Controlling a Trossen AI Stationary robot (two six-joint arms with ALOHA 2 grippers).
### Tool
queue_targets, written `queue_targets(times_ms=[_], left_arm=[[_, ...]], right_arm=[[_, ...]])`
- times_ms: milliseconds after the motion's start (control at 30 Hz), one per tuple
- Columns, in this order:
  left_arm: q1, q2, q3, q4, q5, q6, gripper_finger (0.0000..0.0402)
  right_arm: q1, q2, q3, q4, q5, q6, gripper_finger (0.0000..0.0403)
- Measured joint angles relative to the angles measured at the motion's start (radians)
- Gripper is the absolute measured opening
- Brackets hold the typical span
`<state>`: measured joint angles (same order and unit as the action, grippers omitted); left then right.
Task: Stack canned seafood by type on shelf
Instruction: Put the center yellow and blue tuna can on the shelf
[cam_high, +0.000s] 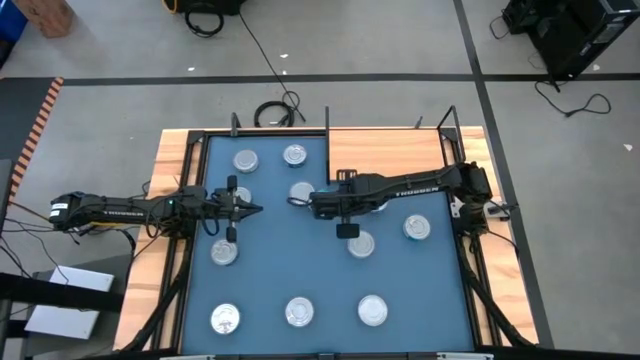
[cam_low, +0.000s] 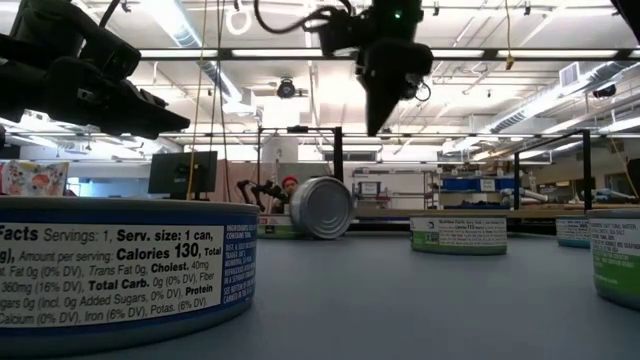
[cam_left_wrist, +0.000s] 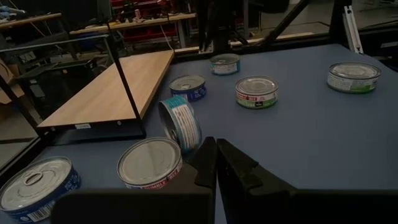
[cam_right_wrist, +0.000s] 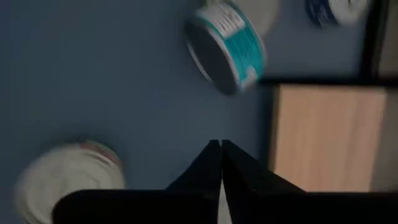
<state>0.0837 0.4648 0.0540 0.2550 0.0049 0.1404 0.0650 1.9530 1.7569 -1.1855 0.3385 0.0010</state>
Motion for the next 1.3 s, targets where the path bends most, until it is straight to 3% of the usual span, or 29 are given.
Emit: queue_targets(times_ms=[233, 467, 667, 867, 1300], left_arm=[[0.0, 0.0, 0.0, 0.0, 0.001, -0.009, 0.0017], [0.0, 0.002, 0.0, -0.001, 0.0, -0.011, 0.0017], [-0.001, 0.016, 0.0, -0.008, 0.001, -0.011, 0.0017], [-0.001, 0.029, 0.0, -0.007, 0.001, -0.011, 0.0017], [-0.001, 0.034, 0.0, -0.006, 0.008, -0.013, 0.0017]], right_arm=[[0.021, 0.016, -0.001, 0.156, -0.023, -0.153, 0.0117], [-0.022, 0.068, -0.013, 0.28, -0.028, -0.29, 0.021], [-0.079, 0.09, -0.013, 0.331, -0.059, -0.325, 0.0265], [-0.134, 0.11, -0.013, 0.33, -0.123, -0.383, 0.0278], [-0.208, 0.109, -0.053, 0.356, -0.262, -0.427, 0.0265]])
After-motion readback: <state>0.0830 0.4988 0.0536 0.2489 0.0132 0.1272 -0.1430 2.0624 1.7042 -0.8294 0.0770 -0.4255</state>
